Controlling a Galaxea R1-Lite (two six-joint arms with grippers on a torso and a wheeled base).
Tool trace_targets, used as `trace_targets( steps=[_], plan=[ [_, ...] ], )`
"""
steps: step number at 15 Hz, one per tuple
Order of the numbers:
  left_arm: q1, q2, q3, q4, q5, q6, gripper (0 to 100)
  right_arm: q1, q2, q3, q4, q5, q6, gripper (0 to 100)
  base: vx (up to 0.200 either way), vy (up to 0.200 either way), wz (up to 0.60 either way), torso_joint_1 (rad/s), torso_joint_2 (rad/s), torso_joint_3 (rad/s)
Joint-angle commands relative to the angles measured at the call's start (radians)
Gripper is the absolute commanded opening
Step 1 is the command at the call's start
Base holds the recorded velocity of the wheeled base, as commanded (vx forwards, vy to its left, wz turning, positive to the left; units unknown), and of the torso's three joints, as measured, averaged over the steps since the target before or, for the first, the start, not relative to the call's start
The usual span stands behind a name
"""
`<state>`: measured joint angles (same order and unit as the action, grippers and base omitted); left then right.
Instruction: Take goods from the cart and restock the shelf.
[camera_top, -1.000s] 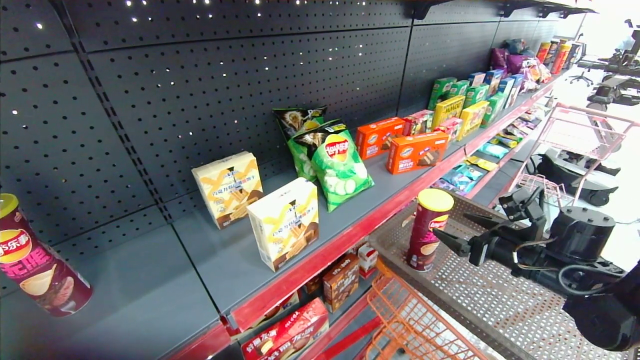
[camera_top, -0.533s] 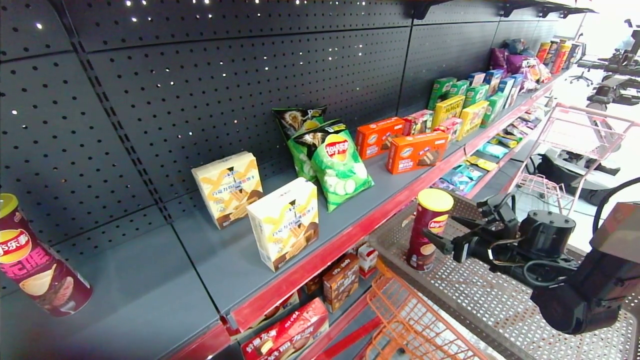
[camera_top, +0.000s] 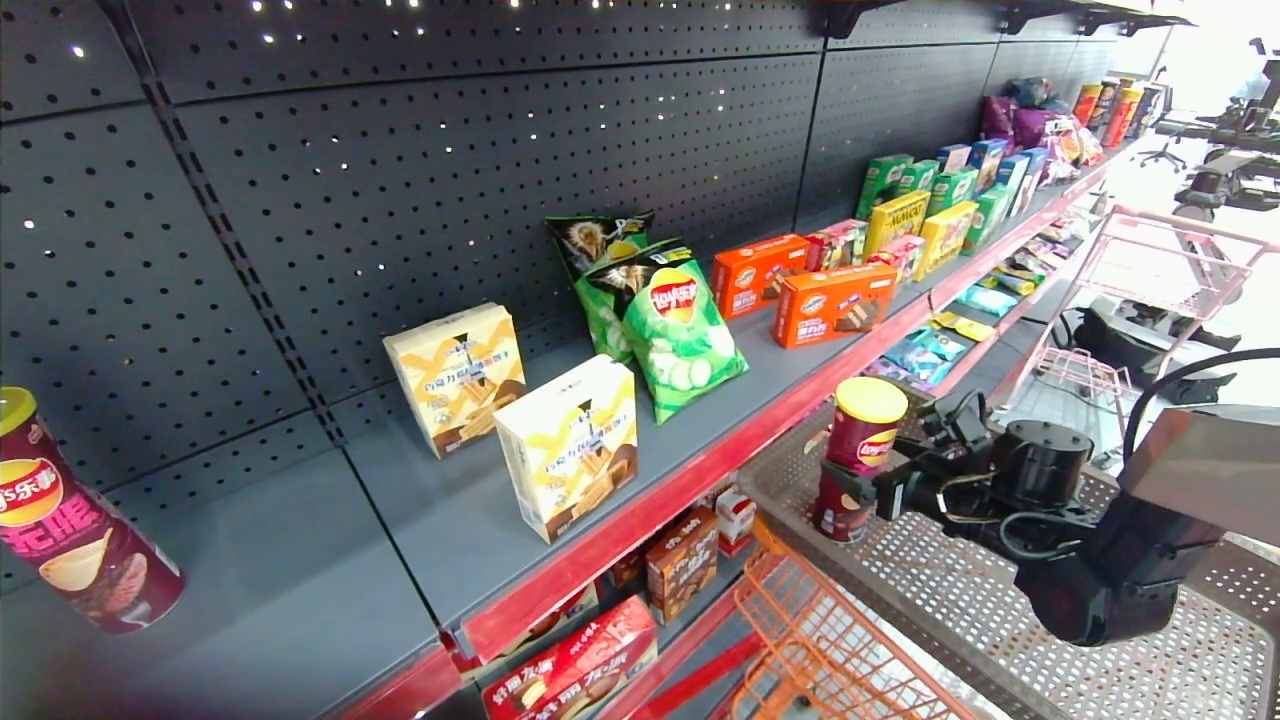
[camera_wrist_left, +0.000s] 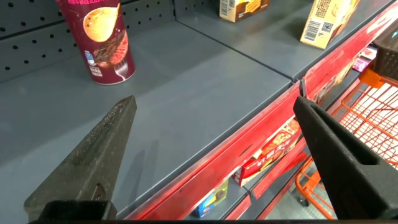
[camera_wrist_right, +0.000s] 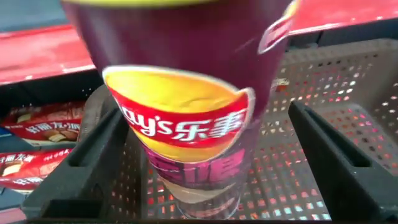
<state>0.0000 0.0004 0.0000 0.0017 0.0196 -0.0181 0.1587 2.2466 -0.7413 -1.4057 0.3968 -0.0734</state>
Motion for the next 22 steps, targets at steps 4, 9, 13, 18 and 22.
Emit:
trace_targets(
  steps=[4, 9, 13, 18, 22],
  plan=[
    [0.002, 0.000, 0.000, 0.000, 0.000, 0.000, 100, 0.008, 0.054, -0.076, 0.002, 0.004, 0.000, 100, 0.000, 0.000, 0.00, 0.000, 0.00, 0.000],
    [0.000, 0.000, 0.000, 0.000, 0.000, 0.000, 100, 0.010, 0.080, -0.116, 0.002, 0.014, 0.001, 100, 0.000, 0.000, 0.00, 0.000, 0.00, 0.000],
    [0.002, 0.000, 0.000, 0.000, 0.000, 0.000, 100, 0.008, 0.064, -0.112, 0.002, 0.013, 0.001, 0, 0.000, 0.000, 0.00, 0.000, 0.00, 0.000],
    [0.002, 0.000, 0.000, 0.000, 0.000, 0.000, 100, -0.001, -0.157, -0.015, 0.142, -0.012, 0.000, 0, 0.000, 0.000, 0.00, 0.000, 0.00, 0.000],
    [0.000, 0.000, 0.000, 0.000, 0.000, 0.000, 100, 0.056, -0.467, 0.094, 0.398, -0.144, 0.017, 0, 0.000, 0.000, 0.00, 0.000, 0.00, 0.000]
  ],
)
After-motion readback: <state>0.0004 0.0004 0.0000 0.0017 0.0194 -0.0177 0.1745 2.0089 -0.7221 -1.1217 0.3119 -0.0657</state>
